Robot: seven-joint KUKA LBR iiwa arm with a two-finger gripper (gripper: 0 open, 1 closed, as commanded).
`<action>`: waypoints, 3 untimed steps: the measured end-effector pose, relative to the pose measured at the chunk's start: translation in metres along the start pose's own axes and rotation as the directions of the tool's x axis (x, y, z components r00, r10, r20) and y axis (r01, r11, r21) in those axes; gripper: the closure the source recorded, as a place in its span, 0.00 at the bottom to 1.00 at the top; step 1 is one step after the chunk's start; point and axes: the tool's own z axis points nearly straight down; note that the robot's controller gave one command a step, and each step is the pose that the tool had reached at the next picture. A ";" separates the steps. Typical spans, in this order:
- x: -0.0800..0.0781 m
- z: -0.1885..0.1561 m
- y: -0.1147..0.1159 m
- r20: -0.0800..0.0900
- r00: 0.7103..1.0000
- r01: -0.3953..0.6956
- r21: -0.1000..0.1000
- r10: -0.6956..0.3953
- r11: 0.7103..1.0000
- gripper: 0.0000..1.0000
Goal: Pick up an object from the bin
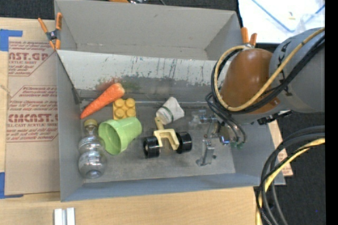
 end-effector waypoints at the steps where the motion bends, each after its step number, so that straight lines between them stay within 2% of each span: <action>1: -0.002 -0.004 0.000 0.007 1.000 0.001 0.001 -0.001 1.000 0.00; 2: -0.034 0.057 0.064 0.007 0.994 0.106 -0.001 -0.106 0.994 0.00; 3: -0.020 0.000 0.077 0.012 0.999 0.042 0.002 -0.042 0.999 0.00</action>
Offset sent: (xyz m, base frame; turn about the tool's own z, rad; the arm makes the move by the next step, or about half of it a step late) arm 0.0334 0.0626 -0.0571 -0.1038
